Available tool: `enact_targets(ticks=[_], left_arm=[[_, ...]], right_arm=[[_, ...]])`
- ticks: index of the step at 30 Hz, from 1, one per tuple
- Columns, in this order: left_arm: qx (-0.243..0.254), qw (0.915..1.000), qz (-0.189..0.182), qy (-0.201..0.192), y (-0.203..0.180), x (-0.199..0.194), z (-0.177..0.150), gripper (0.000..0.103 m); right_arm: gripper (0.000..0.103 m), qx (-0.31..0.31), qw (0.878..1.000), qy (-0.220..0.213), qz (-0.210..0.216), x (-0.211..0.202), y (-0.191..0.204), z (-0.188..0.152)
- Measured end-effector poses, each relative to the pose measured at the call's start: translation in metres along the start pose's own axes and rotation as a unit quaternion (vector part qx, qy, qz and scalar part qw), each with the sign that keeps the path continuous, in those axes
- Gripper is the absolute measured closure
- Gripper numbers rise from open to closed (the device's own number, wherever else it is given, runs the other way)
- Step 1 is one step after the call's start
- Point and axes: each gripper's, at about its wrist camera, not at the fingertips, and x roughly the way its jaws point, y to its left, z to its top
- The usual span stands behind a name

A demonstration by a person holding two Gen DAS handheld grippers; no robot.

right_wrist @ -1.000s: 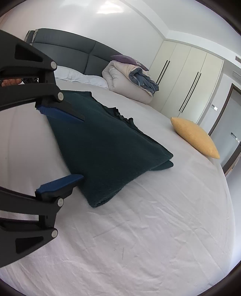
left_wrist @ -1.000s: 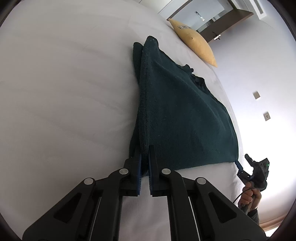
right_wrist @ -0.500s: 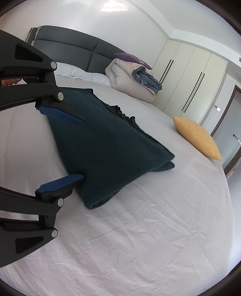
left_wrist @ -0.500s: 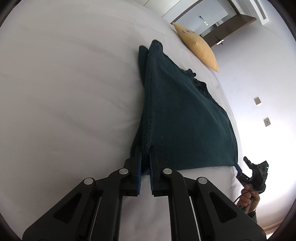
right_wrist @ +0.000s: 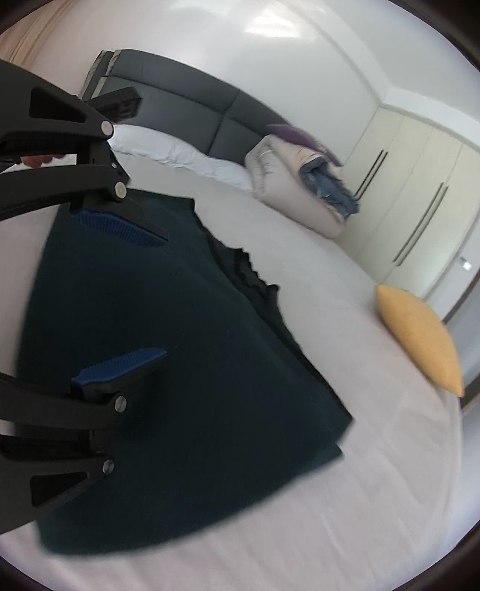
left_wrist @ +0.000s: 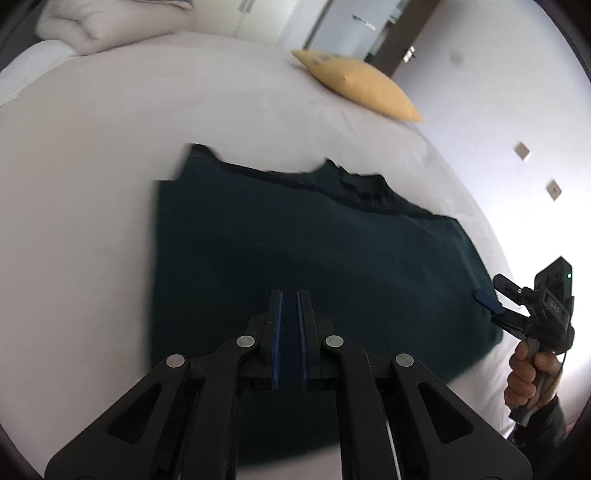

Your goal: Fold small clothes

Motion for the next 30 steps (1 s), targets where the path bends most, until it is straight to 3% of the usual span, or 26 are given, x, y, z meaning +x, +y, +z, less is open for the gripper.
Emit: enact_targets(ticks=[2,7,12,14,17,21,24,26,28,30], left_arm=[[-0.006,0.9997,0.023,0.008,0.001,0.02,0.002,0.096],[-0.069,0.9967,-0.042,-0.007,0.04,0.023,-0.011,0.096],[-0.096,0.9931,-0.065,-0.016,0.071,0.0,-0.03,0.096],[-0.109,0.9915,-0.069,-0.018,0.082,-0.008,-0.035,0.096],[-0.123,0.9904,-0.059,-0.024,0.093,-0.028,-0.042,0.096],[-0.135,0.9895,-0.029,-0.044,0.105,-0.064,-0.052,0.094],[-0.158,0.9859,-0.03,-0.047,0.116,-0.083,-0.065,0.076],[-0.174,0.9832,-0.034,-0.043,0.123,-0.088,-0.074,0.026],[-0.188,0.9803,-0.035,-0.048,0.127,-0.09,-0.081,0.022],[-0.207,0.9759,-0.065,-0.024,0.131,-0.083,-0.083,0.02]], right_arm=[[0.04,0.004,1.0,0.008,-0.007,0.015,-0.008,0.004],[0.051,0.02,0.999,-0.011,0.025,0.006,-0.031,0.009],[0.053,0.076,0.995,-0.07,-0.001,-0.032,-0.063,0.012],[0.049,0.088,0.991,-0.097,-0.022,-0.053,-0.069,0.007],[0.035,0.114,0.984,-0.123,-0.055,-0.075,-0.073,-0.004],[0.033,0.123,0.984,-0.126,-0.026,-0.088,-0.062,-0.021],[0.033,0.095,0.99,-0.101,0.004,-0.078,-0.034,-0.033],[0.033,0.077,0.995,-0.064,0.027,-0.06,-0.013,-0.04],[0.033,0.05,0.998,-0.025,0.039,-0.036,0.012,-0.047],[0.033,0.03,0.998,0.001,0.05,-0.016,0.032,-0.051]])
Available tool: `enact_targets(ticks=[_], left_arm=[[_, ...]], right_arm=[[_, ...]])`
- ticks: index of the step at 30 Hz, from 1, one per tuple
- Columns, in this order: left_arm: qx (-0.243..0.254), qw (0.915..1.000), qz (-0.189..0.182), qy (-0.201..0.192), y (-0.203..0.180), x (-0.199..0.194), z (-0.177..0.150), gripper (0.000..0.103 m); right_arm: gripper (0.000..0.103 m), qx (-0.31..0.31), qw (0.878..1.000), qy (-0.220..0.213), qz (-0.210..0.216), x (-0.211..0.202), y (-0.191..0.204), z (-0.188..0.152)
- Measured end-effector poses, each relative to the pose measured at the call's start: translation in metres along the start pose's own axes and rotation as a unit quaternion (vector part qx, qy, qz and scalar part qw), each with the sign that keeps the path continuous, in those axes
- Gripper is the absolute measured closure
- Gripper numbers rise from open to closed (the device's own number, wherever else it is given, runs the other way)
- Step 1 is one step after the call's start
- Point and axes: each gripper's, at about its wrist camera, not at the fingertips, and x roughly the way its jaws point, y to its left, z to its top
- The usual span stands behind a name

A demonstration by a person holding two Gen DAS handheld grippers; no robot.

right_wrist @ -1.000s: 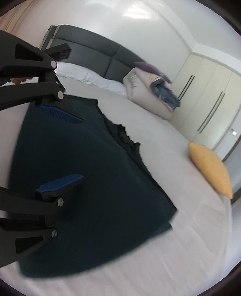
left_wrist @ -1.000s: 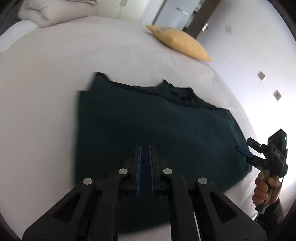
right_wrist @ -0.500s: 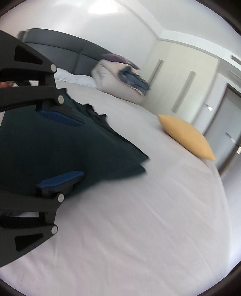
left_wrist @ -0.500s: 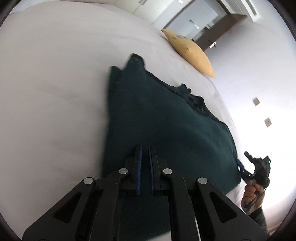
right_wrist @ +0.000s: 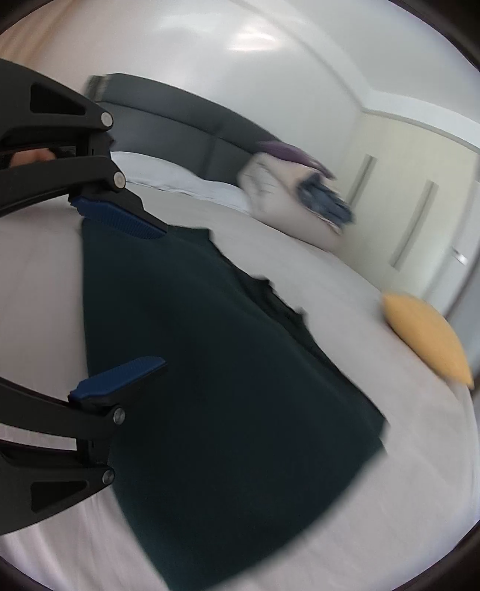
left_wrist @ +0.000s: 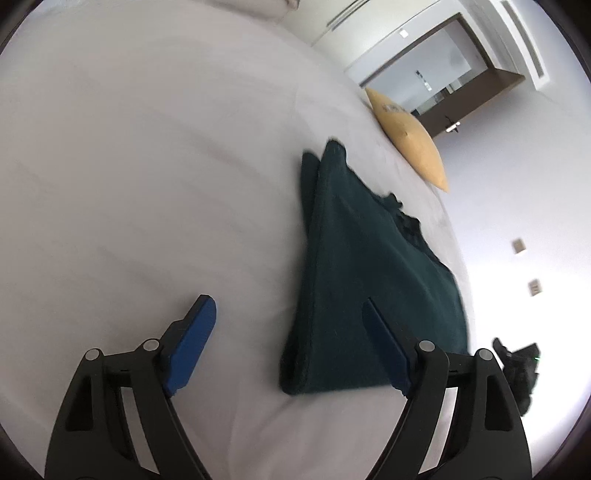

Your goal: Fold small clothes

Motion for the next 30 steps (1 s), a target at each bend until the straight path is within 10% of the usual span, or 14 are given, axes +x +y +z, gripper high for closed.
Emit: enact_targets(ticks=[16,23,30], left_arm=[[-0.037,0.972,-0.085,0.216,-0.009,0.075,0.037,0.018],[-0.056,0.9651,-0.109,0.231,0.004,0.084,0.035,0.073],[-0.074,0.9675,-0.146,0.193,0.01,0.084,0.023,0.091]], right_arm=[[0.033,-0.028,0.996,0.079,0.031,0.073,0.049,0.027],[0.033,-0.006,0.993,0.115,0.039,0.106,0.046,0.033],[0.033,-0.008,0.987,0.154,0.046,0.148,0.057,0.035]])
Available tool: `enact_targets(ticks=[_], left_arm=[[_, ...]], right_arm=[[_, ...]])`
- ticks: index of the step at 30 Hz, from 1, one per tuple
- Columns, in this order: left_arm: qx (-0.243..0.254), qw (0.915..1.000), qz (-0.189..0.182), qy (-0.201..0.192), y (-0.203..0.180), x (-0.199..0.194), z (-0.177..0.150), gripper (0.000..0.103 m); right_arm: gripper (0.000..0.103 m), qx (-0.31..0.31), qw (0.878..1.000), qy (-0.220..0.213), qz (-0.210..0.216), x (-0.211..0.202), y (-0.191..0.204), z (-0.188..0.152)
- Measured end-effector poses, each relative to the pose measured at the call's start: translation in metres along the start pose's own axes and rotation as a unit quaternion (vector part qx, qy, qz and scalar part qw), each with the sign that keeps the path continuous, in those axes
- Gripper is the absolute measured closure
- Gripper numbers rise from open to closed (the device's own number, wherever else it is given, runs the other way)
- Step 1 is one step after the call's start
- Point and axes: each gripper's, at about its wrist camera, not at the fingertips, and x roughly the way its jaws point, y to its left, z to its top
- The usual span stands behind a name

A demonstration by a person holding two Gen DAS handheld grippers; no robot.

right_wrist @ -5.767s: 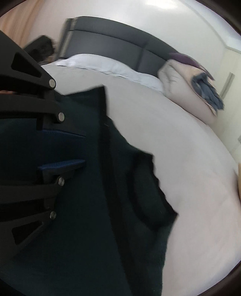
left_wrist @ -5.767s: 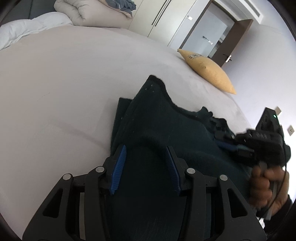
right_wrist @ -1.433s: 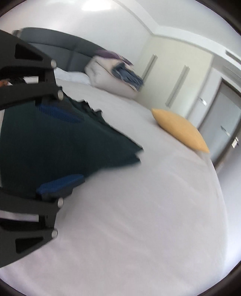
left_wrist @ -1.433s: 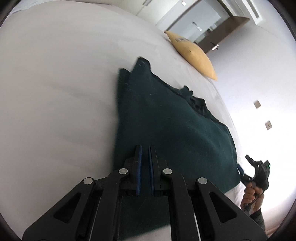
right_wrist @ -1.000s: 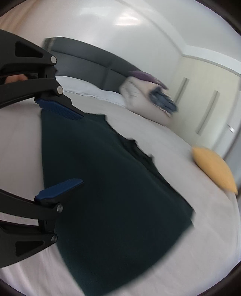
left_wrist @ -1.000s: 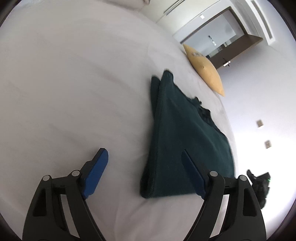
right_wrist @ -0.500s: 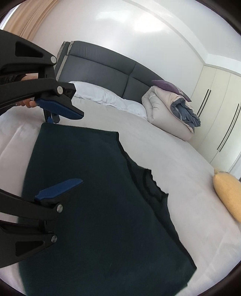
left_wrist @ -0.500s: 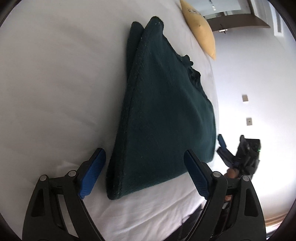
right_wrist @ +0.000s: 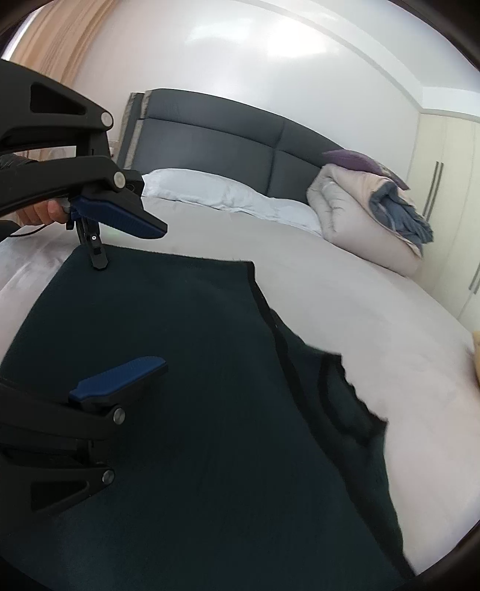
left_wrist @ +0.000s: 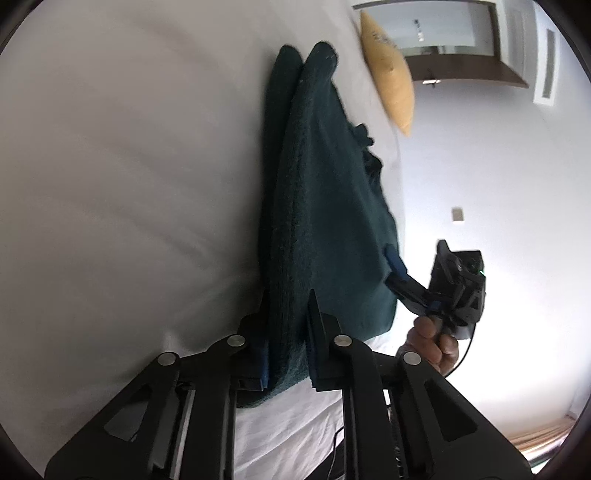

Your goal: Fold small clothes

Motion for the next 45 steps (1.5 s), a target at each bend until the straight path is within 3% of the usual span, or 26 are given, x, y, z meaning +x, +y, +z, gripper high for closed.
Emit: enact_targets(ticks=[5,9,13,18,21,27,30,34,37,41,45], left_arm=[[0.007,0.9998,0.002,-0.018,-0.011,0.009,-0.004,0.093],[0.019,0.9992,-0.003,-0.035,-0.029,0.001,-0.007,0.093],[0.04,0.998,0.009,-0.047,-0.058,0.0,-0.008,0.093],[0.095,0.9939,0.029,-0.048,-0.13,0.028,-0.007,0.093],[0.15,0.9858,0.063,-0.041,-0.175,0.057,-0.017,0.093],[0.219,0.9703,0.103,-0.014,-0.229,0.129,-0.037,0.093],[0.236,0.9642,0.121,0.005,-0.239,0.165,-0.048,0.093],[0.264,0.9488,0.172,0.022,-0.242,0.206,-0.065,0.093],[0.278,0.9394,0.199,0.029,-0.242,0.222,-0.077,0.093],[0.292,0.9322,0.213,0.026,-0.248,0.227,-0.086,0.093],[0.291,0.9328,0.212,0.023,-0.255,0.229,-0.088,0.093]], right_arm=[[0.031,-0.002,0.999,0.039,0.025,0.03,0.009,0.011],[0.026,0.025,0.996,0.085,0.002,0.06,-0.009,0.018],[0.026,0.017,0.997,0.079,0.021,0.061,-0.016,0.018],[0.027,0.009,0.996,0.084,0.042,0.057,-0.016,0.018],[0.021,0.045,0.993,0.084,0.076,0.033,-0.022,0.025],[0.011,0.068,0.989,0.035,0.127,-0.046,-0.051,0.043],[0.004,0.093,0.987,0.013,0.13,-0.072,-0.077,0.048],[0.006,0.098,0.987,0.011,0.13,-0.078,-0.088,0.051],[0.006,0.074,0.992,0.013,0.1,-0.078,-0.081,0.057],[0.018,0.048,0.998,0.014,0.03,-0.073,-0.073,0.072],[0.056,0.012,0.999,0.021,-0.021,-0.067,-0.069,0.08]])
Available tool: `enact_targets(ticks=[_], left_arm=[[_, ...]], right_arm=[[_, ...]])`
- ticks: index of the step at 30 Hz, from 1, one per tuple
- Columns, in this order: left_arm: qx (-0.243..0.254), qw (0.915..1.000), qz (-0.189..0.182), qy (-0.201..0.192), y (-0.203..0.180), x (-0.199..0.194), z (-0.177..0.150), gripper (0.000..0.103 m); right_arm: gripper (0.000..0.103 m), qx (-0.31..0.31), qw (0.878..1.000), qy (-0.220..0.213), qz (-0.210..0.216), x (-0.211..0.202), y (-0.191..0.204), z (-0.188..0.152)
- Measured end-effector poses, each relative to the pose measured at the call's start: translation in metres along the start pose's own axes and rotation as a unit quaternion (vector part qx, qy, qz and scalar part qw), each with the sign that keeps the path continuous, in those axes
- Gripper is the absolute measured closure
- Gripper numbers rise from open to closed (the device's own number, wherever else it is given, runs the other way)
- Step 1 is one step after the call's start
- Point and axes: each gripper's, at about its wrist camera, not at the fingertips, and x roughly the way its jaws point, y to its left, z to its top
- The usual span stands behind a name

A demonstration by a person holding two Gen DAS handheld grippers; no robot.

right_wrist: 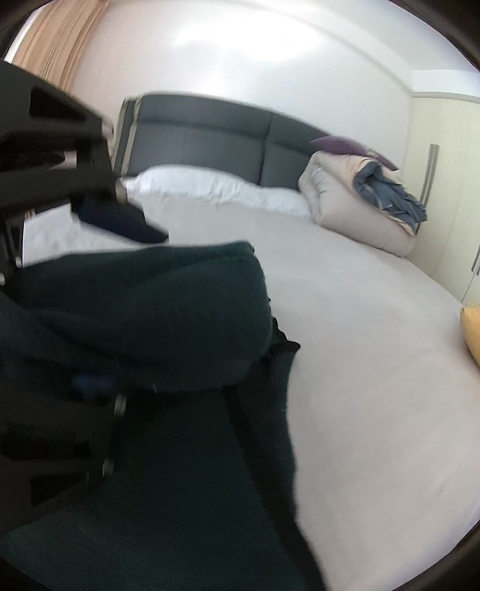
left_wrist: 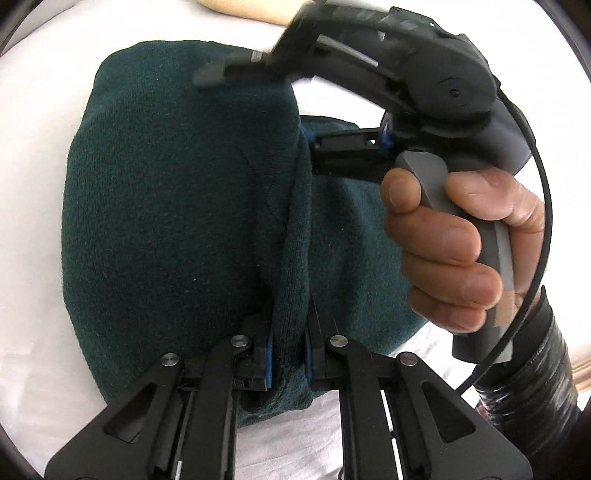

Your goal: Fold small clothes

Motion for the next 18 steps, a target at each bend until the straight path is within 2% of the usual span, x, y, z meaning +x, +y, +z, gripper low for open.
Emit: enact_targets(ticks=[1,2,3,4,5,11,15,18], left_arm=[[0.001,1.0,0.001,-0.001,-0.006,0.001,0.001,0.093],[0.002,1.0,0.0,-0.001,-0.009,0.001,0.0,0.093],[0.003,1.0,-0.004,-0.002,-0.014,0.0,0.0,0.093],[0.006,0.9999,-0.008,-0.004,-0.018,-0.003,-0.003,0.093],[0.008,0.9999,-0.012,-0.006,-0.009,-0.009,-0.002,0.093],[0.016,0.9988,-0.043,-0.015,-0.04,-0.023,0.007,0.093],[0.014,0.9981,-0.058,-0.01,-0.064,-0.015,0.013,0.093],[0.013,0.9983,-0.057,0.007,-0.071,0.007,0.01,0.093]], right_arm=[[0.068,-0.003,1.0,-0.004,-0.011,0.0,0.0,0.001],[0.074,-0.004,1.0,-0.01,-0.017,-0.002,-0.002,0.004],[0.084,-0.004,1.0,-0.021,-0.022,-0.007,-0.004,0.005],[0.087,-0.004,0.999,-0.029,-0.025,-0.01,-0.005,0.007],[0.087,-0.007,0.999,-0.038,-0.029,-0.015,-0.005,0.008],[0.089,-0.073,0.993,-0.073,-0.059,-0.058,0.008,0.014],[0.089,-0.108,0.989,-0.065,-0.077,-0.086,0.005,0.02],[0.089,-0.096,0.988,-0.051,-0.106,-0.098,-0.02,0.024]])
